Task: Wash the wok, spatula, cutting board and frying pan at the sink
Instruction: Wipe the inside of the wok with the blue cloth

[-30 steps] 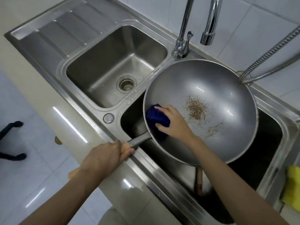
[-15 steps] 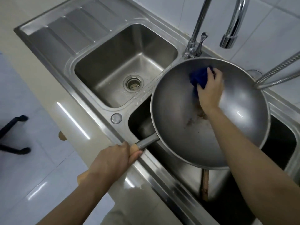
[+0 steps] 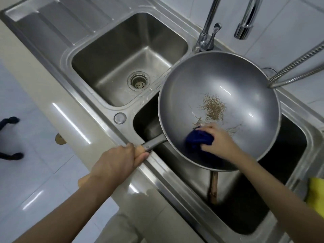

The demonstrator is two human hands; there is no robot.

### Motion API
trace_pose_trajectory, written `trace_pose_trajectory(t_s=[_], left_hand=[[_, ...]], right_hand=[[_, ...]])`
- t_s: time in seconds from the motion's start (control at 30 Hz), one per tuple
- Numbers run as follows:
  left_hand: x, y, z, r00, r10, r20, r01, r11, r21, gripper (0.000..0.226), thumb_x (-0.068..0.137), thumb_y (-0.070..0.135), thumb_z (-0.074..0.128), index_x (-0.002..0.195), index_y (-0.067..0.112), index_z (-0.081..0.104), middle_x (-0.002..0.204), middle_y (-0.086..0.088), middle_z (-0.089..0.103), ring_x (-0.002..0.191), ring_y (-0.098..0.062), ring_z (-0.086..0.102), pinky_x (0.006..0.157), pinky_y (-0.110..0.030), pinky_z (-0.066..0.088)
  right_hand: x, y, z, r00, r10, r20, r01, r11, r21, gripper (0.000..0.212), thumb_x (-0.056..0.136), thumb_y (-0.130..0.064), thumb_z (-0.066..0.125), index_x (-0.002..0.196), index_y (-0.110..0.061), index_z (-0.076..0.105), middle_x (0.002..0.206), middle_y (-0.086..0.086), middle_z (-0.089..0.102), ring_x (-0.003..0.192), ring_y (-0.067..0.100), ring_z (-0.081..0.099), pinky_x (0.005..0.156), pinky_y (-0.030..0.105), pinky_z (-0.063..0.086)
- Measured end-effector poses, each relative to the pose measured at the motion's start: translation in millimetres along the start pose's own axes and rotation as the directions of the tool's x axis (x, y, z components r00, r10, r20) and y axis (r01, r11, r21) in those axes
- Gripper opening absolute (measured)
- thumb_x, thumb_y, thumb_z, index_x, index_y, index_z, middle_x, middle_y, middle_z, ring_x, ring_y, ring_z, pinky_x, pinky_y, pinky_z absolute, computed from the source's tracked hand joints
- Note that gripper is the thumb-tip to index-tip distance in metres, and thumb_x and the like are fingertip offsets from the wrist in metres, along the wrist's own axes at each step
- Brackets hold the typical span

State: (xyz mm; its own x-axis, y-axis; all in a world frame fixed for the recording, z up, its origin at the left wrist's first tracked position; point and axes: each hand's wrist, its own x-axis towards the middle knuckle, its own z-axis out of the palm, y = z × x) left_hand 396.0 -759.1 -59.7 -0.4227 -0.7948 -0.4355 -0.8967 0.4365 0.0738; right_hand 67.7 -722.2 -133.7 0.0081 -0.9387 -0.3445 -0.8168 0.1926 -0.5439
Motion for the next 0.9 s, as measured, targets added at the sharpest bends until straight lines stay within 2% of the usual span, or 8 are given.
trace_pose_trajectory(t_s=[0.13,0.23,0.33,0.5,0.67,0.77,0.83,0.9], left_hand=[[-1,1,-1,1.000,-0.007,-0.011,0.007,1.000,-0.022,0.066,0.073,0.074,0.001,0.090,0.022,0.039,0.078,0.003,0.054,0.077,-0.020,0.064,0.060,-0.028,0.042],[-1,0,0,0.999,-0.007,-0.034,0.006,1.000,-0.025,0.069,0.071,0.076,-0.001,0.090,0.023,0.039,0.076,0.006,0.051,0.068,-0.015,0.054,0.059,-0.026,0.042],[-1,0,1,0.999,-0.016,-0.040,0.015,0.999,-0.033,0.074,0.066,0.077,-0.005,0.091,0.023,0.039,0.077,0.005,0.052,0.070,-0.017,0.057,0.062,-0.028,0.046],[-2,4,-3,0.999,-0.035,-0.016,0.035,0.999,0.019,0.076,0.064,0.076,-0.007,0.089,0.022,0.039,0.073,0.005,0.048,0.064,-0.015,0.048,0.058,-0.027,0.040],[-2,4,-4,0.999,-0.037,0.001,0.037,0.999,0.034,0.069,0.071,0.074,0.001,0.089,0.021,0.041,0.075,0.004,0.052,0.066,-0.017,0.052,0.058,-0.027,0.040],[-2,3,-5,0.999,-0.032,0.014,0.031,0.999,0.032,0.064,0.075,0.073,0.006,0.089,0.021,0.041,0.077,0.004,0.054,0.065,-0.015,0.051,0.057,-0.026,0.039],[-2,3,-6,0.999,-0.034,0.023,0.034,0.999,0.025,0.062,0.077,0.072,0.008,0.088,0.021,0.040,0.076,0.004,0.053,0.064,-0.014,0.048,0.056,-0.026,0.037],[-2,3,-6,0.999,-0.037,0.031,0.036,0.999,0.019,0.061,0.078,0.072,0.009,0.088,0.021,0.040,0.076,0.003,0.052,0.065,-0.015,0.048,0.058,-0.027,0.040]], right_hand=[[23,53,-54,0.937,0.066,-0.342,-0.219,0.875,-0.431,0.066,0.068,-0.035,0.068,0.128,-0.011,0.055,0.118,0.020,0.052,0.103,0.041,0.051,0.089,0.047,0.046],[54,55,-86,0.877,0.001,-0.481,-0.286,0.804,-0.521,0.065,0.077,-0.018,0.071,0.135,-0.006,0.046,0.128,0.024,0.047,0.107,0.043,0.047,0.091,0.051,0.040],[88,40,-82,0.890,-0.066,-0.451,-0.162,0.880,-0.447,0.063,0.076,-0.011,0.071,0.135,-0.010,0.048,0.135,0.016,0.048,0.111,0.040,0.048,0.095,0.047,0.039],[88,-28,-12,0.956,-0.127,-0.264,0.131,0.991,-0.004,0.064,0.066,-0.018,0.067,0.129,-0.015,0.058,0.127,0.012,0.056,0.113,0.029,0.053,0.100,0.033,0.038],[15,-70,28,0.991,0.040,-0.126,0.024,0.883,0.469,0.048,0.070,-0.006,0.074,0.115,-0.020,0.067,0.106,-0.007,0.062,0.094,0.007,0.058,0.085,0.009,0.041],[-23,-49,17,0.997,0.080,0.020,-0.081,0.904,0.421,0.039,0.071,-0.017,0.073,0.107,-0.026,0.067,0.102,-0.009,0.064,0.092,0.009,0.061,0.080,0.016,0.045],[-35,-26,-2,0.993,0.091,0.073,-0.105,0.970,0.219,0.049,0.062,-0.039,0.068,0.109,-0.025,0.068,0.100,-0.008,0.061,0.092,0.013,0.059,0.079,0.024,0.044],[-35,2,-27,0.987,0.144,0.073,-0.146,0.989,0.033,0.055,0.061,-0.038,0.071,0.114,-0.023,0.068,0.099,-0.004,0.060,0.095,0.020,0.059,0.081,0.028,0.043]])
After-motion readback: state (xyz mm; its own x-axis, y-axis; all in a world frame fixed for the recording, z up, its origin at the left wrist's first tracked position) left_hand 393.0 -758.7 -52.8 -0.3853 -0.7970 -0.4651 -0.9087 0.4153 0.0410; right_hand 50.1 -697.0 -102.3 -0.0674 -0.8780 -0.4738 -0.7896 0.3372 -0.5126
